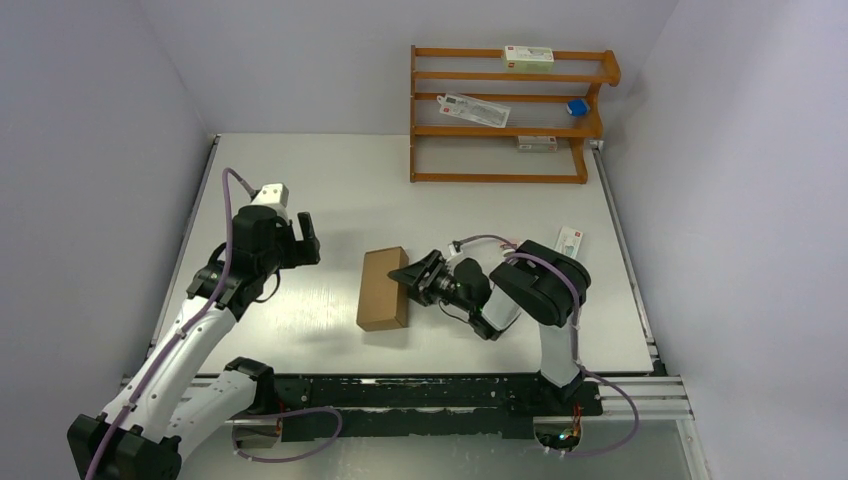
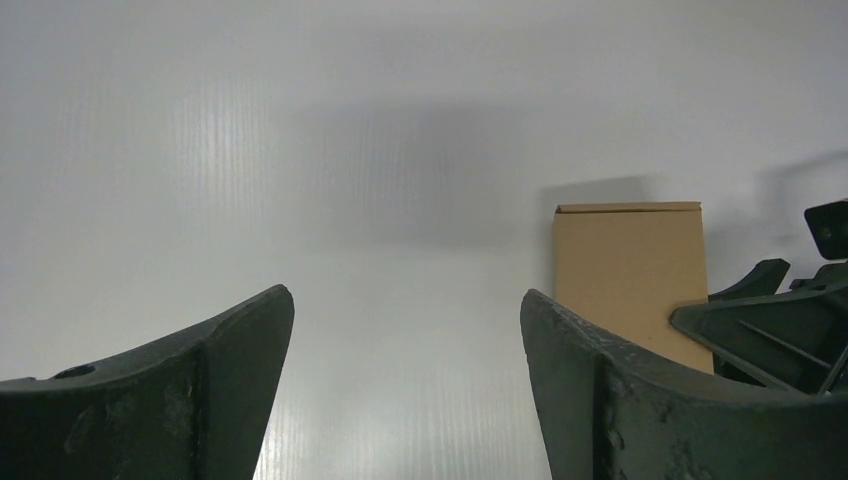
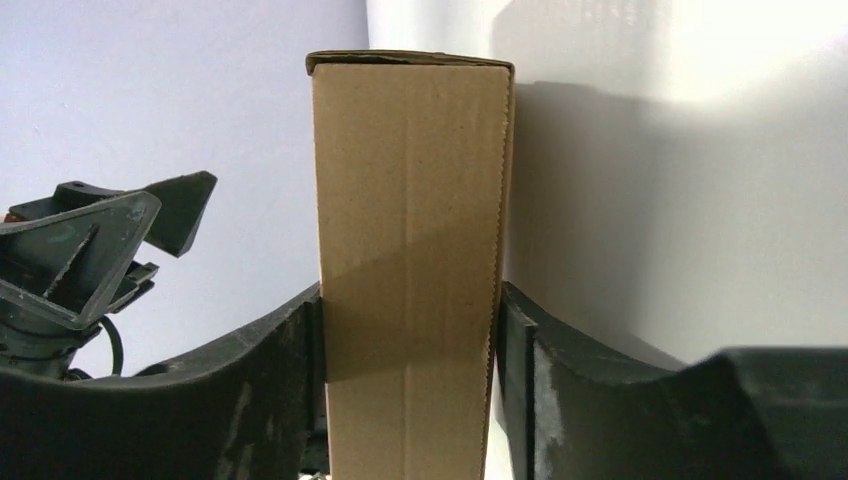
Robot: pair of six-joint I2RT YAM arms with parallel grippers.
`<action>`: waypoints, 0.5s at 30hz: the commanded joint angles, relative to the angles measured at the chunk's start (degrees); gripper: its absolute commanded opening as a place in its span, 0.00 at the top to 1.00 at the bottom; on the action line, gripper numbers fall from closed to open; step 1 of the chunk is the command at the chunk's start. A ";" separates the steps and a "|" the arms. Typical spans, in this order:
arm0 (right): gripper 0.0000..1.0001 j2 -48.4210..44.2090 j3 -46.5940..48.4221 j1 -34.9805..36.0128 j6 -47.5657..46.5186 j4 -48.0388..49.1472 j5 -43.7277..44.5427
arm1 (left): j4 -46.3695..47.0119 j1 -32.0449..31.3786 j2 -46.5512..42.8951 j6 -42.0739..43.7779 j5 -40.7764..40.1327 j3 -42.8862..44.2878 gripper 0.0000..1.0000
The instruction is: Fold the paper box
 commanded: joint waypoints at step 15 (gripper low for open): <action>0.00 -17.49 -2.18 0.17 -15.40 -39.17 10.84 | 2.05 0.79 -0.64 1.73 4.01 -0.54 0.11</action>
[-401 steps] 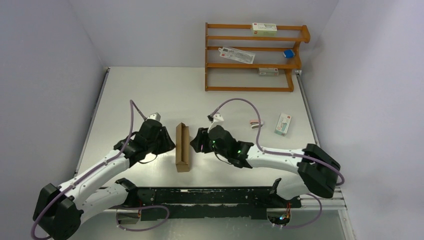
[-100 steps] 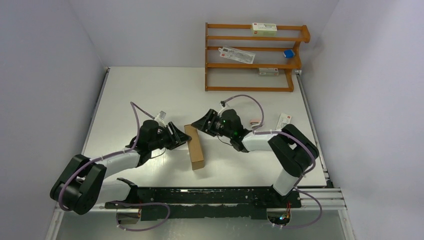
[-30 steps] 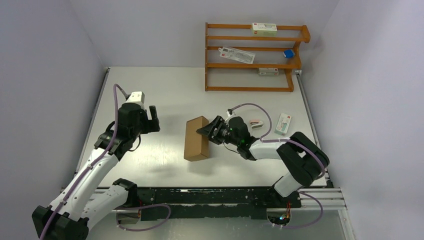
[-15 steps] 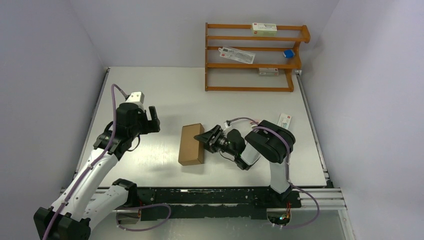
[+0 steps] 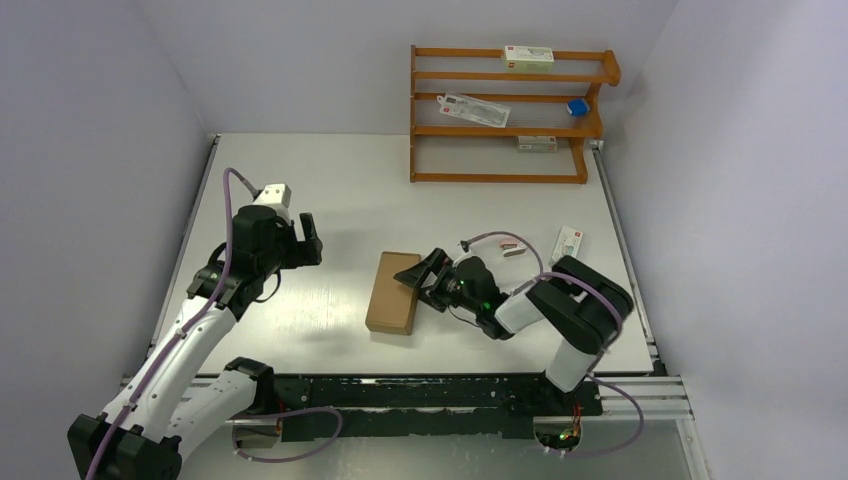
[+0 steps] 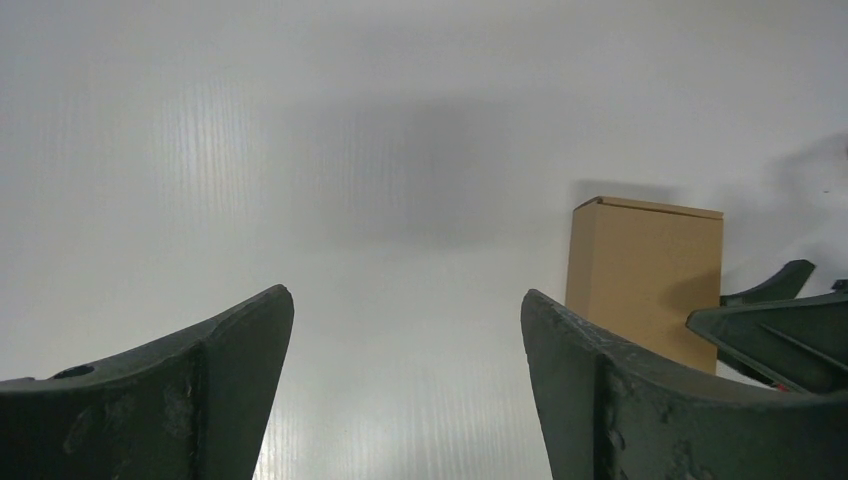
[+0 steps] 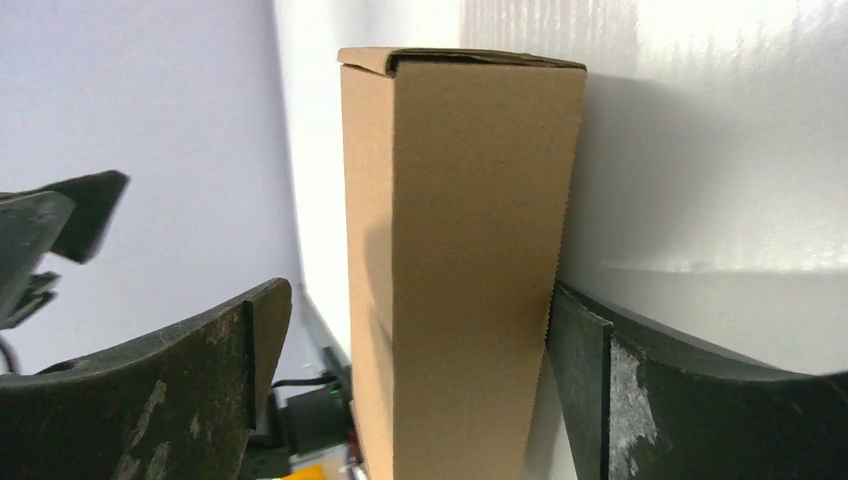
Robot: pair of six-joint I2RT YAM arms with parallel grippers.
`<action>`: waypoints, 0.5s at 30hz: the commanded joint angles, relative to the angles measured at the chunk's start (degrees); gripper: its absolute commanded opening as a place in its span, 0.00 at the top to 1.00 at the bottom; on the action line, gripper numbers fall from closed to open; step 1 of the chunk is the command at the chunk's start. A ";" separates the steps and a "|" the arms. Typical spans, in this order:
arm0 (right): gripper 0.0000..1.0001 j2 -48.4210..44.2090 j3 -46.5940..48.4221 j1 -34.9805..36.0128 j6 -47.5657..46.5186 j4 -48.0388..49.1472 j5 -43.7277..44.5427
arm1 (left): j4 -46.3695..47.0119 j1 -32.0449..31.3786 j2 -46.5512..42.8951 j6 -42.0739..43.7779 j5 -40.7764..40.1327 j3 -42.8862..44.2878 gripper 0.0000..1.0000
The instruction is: Fold the paper box
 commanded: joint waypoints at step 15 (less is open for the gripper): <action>0.00 -19.79 14.06 0.45 -26.32 -59.77 16.37 | 3.93 0.62 -5.37 2.19 7.64 -1.99 0.03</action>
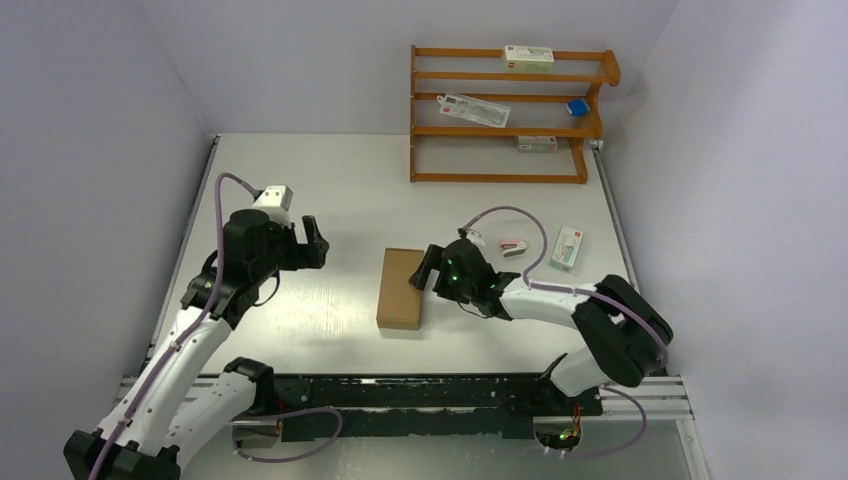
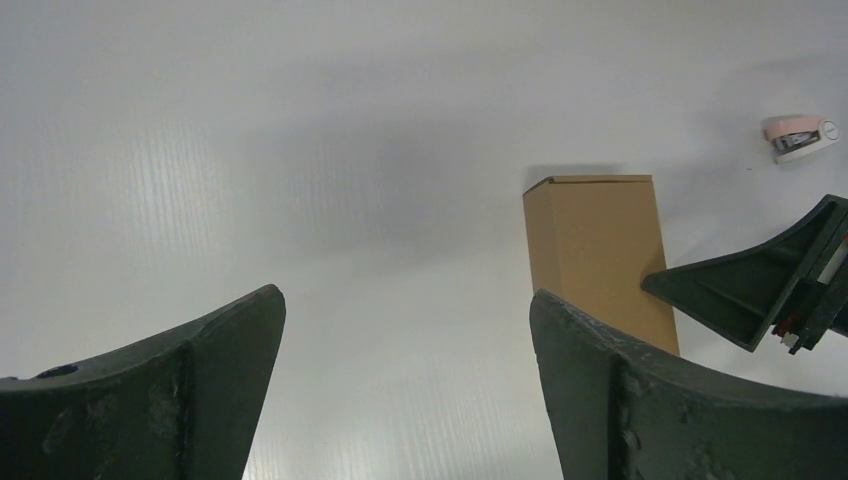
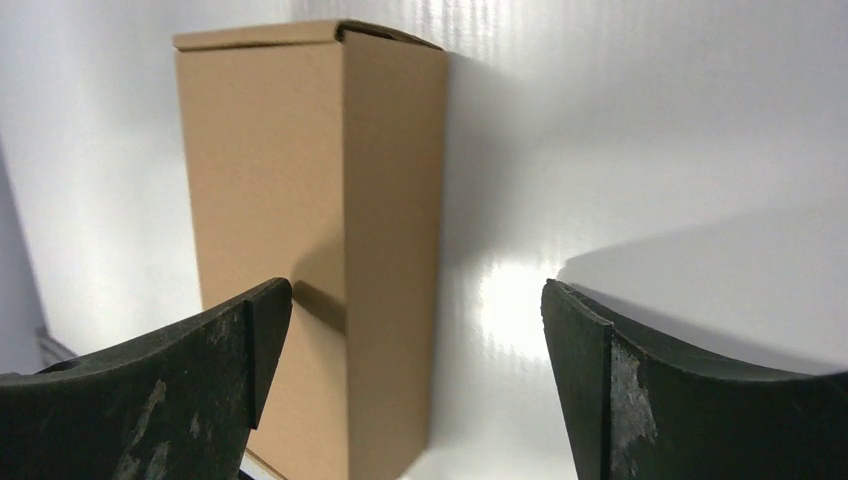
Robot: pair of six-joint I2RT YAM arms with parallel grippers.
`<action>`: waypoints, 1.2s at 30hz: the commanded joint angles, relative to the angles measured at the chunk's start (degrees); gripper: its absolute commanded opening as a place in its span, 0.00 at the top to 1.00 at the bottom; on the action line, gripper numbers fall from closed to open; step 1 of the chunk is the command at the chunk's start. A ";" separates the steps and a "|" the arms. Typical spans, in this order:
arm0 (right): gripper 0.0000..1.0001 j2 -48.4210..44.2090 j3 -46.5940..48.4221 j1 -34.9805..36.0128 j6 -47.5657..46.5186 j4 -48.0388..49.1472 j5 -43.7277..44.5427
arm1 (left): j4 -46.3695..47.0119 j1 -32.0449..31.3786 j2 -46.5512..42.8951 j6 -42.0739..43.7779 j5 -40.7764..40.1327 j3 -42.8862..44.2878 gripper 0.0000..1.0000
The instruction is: Fold the paper box
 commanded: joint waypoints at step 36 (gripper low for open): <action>0.00 -73.04 2.19 -1.16 -32.76 -34.76 31.02 | -2.61 0.53 -42.79 -1.94 -7.49 -6.26 0.03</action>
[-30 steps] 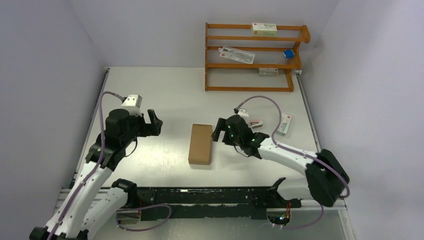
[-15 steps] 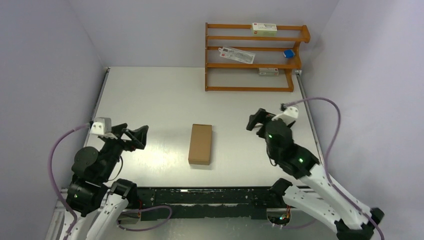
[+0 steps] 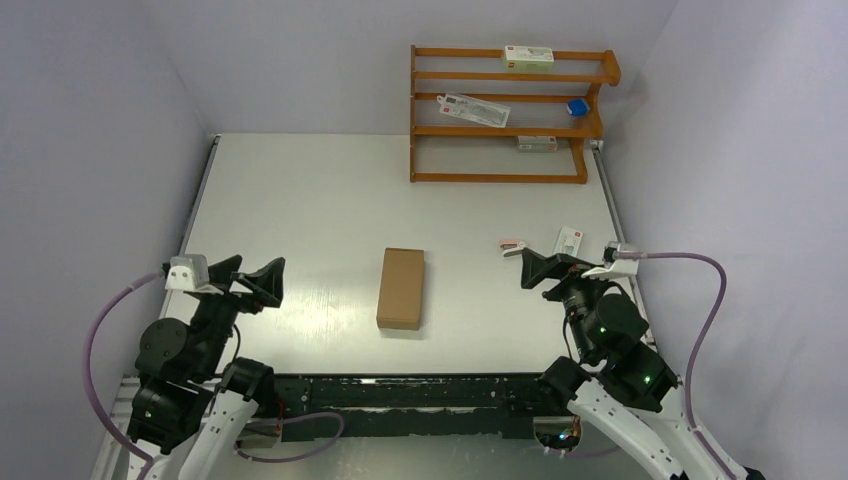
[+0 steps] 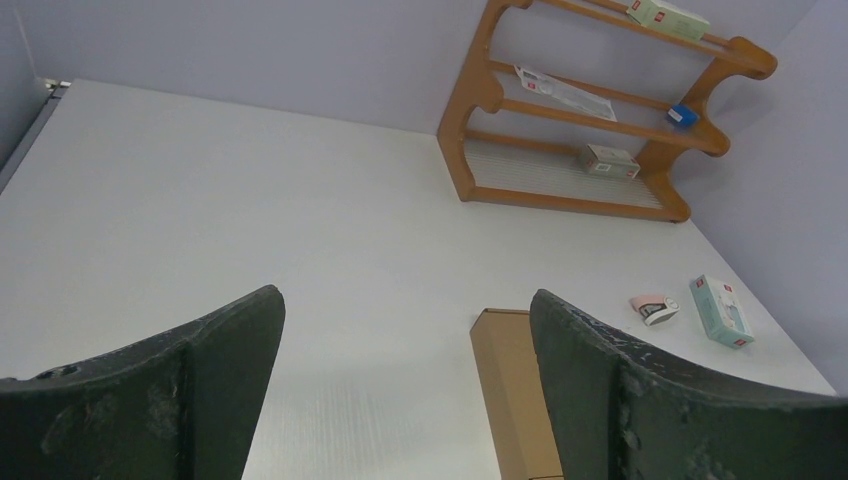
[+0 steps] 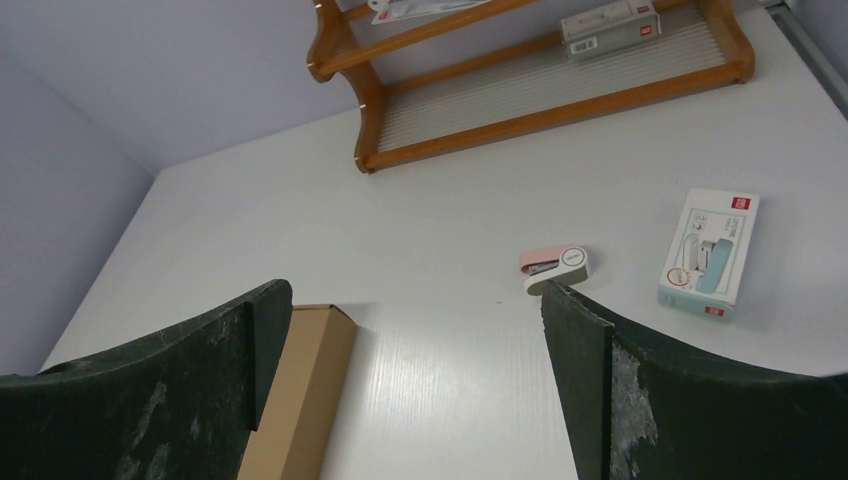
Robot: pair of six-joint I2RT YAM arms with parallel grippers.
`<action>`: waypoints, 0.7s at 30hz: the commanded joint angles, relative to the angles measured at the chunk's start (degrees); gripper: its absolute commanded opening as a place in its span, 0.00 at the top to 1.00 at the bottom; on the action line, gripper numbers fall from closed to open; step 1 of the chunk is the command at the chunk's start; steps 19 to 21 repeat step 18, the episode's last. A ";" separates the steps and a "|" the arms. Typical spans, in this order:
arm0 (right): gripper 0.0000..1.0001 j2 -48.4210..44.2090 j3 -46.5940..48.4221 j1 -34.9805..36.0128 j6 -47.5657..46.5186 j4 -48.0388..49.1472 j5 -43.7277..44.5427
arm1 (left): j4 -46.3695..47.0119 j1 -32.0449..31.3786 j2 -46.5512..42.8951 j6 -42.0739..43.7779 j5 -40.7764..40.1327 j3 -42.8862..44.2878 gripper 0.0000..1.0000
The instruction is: Fold the paper box
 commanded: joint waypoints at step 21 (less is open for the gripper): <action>0.00 0.98 0.55 -0.04 -0.54 -0.48 -0.53 | -0.19 0.57 -0.10 0.24 -0.15 -0.82 0.04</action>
